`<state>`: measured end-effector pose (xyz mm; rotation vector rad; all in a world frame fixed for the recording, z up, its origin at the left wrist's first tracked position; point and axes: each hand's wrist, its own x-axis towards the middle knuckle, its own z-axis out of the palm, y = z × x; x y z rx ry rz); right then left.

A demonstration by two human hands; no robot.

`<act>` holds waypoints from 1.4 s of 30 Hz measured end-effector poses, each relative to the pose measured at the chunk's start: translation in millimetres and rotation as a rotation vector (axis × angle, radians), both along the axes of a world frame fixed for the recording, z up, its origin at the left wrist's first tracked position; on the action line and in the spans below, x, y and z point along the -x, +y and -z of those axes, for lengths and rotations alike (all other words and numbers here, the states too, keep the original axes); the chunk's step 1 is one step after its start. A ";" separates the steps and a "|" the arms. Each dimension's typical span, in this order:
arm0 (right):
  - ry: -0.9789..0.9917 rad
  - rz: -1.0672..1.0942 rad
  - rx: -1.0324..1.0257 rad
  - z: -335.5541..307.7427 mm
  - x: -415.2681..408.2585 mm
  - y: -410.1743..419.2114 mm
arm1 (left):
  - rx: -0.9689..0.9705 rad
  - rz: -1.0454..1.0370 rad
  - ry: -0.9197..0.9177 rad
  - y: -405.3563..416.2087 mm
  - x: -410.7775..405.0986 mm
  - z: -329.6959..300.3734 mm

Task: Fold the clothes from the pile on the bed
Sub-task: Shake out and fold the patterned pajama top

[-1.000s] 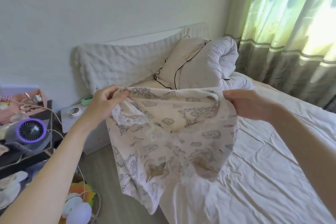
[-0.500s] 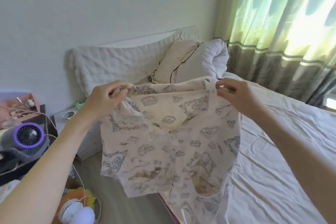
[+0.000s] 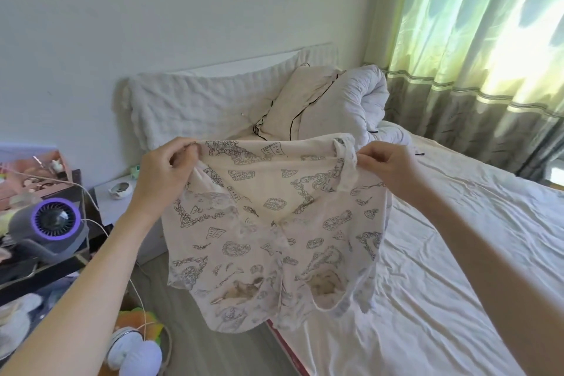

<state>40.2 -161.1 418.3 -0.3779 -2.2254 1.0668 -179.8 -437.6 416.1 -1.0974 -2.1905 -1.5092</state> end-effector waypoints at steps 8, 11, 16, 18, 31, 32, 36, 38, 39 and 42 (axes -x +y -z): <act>-0.278 0.088 -0.074 42.2 -16.2 -1.8 | 0.229 -0.001 -0.058 -18.7 -11.0 41.3; -0.133 0.113 -0.035 48.6 -25.5 -11.1 | 0.218 0.010 -0.018 -22.2 -13.9 49.1; -0.031 0.143 0.094 13.5 -15.4 -2.5 | 0.111 -0.011 0.075 1.5 -3.3 18.5; 0.037 0.181 0.086 -0.4 -11.5 -0.7 | 0.069 -0.028 0.128 12.9 0.1 6.3; -0.046 0.319 -0.180 76.3 113.9 121.4 | 0.195 -0.125 0.455 146.3 115.9 81.8; -0.074 0.322 -0.169 95.1 131.7 138.8 | 0.226 -0.136 0.466 161.8 133.1 99.0; -0.170 0.288 -0.034 179.6 212.3 211.2 | 0.332 -0.110 0.430 229.5 205.2 172.1; -0.240 0.273 0.028 224.8 250.0 244.7 | 0.438 -0.063 0.362 265.1 242.3 209.9; -0.269 0.277 0.065 245.8 268.3 261.2 | 0.509 -0.042 0.295 282.8 260.2 228.2; -0.315 0.310 0.110 314.0 322.5 311.9 | 0.665 -0.048 0.150 336.6 313.0 294.8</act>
